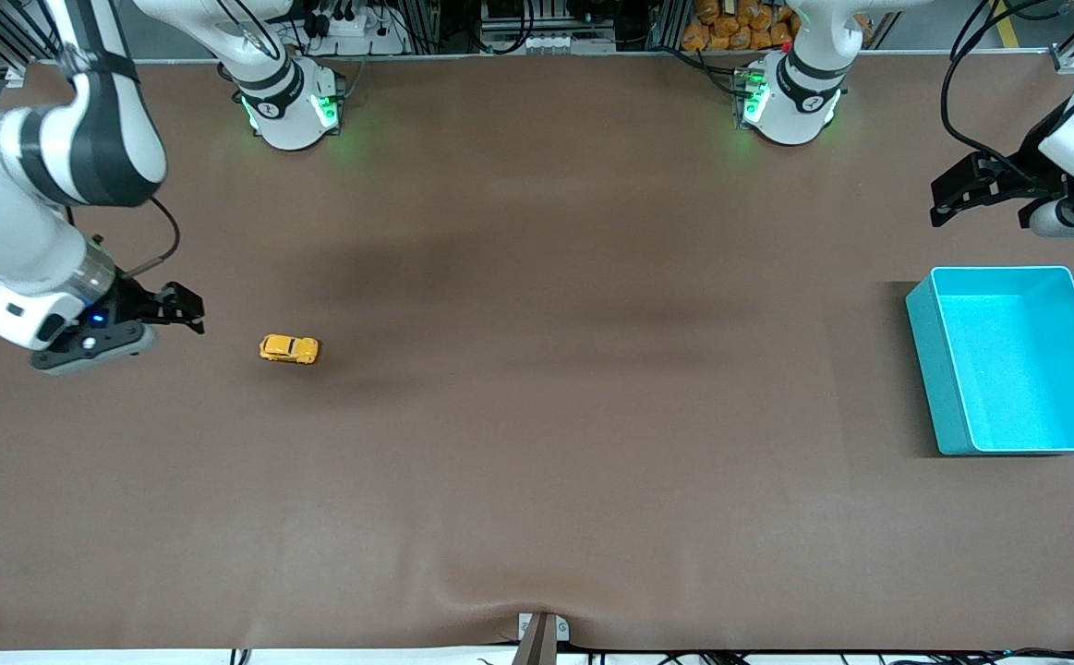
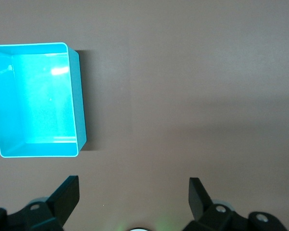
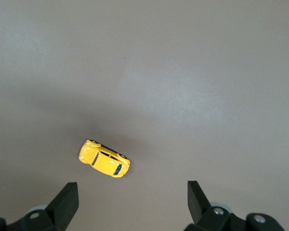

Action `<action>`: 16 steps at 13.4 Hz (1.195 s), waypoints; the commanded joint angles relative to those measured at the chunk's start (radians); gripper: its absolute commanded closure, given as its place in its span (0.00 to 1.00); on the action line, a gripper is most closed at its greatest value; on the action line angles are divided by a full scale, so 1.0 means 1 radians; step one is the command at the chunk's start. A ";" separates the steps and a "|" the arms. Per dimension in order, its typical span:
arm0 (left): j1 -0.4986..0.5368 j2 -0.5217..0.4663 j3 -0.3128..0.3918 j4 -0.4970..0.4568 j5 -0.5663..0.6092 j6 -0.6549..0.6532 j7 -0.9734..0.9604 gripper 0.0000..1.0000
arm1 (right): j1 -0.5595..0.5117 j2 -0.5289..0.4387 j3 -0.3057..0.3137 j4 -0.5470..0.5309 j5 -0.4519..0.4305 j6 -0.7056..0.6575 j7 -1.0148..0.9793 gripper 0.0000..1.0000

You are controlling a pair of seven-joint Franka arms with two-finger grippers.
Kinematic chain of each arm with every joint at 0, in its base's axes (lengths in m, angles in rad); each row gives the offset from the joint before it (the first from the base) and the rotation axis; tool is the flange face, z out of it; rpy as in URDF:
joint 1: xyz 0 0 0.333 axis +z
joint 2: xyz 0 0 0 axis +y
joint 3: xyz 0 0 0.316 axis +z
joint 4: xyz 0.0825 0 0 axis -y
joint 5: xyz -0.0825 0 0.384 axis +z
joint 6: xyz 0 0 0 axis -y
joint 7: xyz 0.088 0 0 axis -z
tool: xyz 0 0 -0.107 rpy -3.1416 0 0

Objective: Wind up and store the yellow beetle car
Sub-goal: 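Reach the right gripper down over the yellow beetle car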

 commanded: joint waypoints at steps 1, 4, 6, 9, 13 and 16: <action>0.006 -0.006 -0.002 0.007 0.000 -0.006 0.015 0.00 | 0.015 0.048 -0.001 -0.039 -0.059 0.073 -0.091 0.00; 0.006 -0.005 -0.002 0.008 0.000 -0.006 0.015 0.00 | 0.022 0.111 -0.001 -0.038 -0.064 0.083 -0.316 0.00; 0.006 -0.005 0.000 0.008 0.000 -0.006 0.015 0.00 | 0.018 0.143 -0.001 -0.038 -0.064 0.088 -0.455 0.00; 0.006 -0.005 0.000 0.008 0.000 -0.006 0.015 0.00 | 0.006 0.177 -0.001 -0.059 -0.062 0.139 -0.640 0.00; 0.006 -0.003 0.000 0.007 0.000 -0.006 0.015 0.00 | 0.007 0.172 0.000 -0.121 -0.062 0.166 -0.761 0.00; 0.006 -0.003 0.000 0.008 -0.002 -0.006 0.015 0.00 | 0.036 0.171 0.000 -0.137 -0.062 0.179 -0.805 0.00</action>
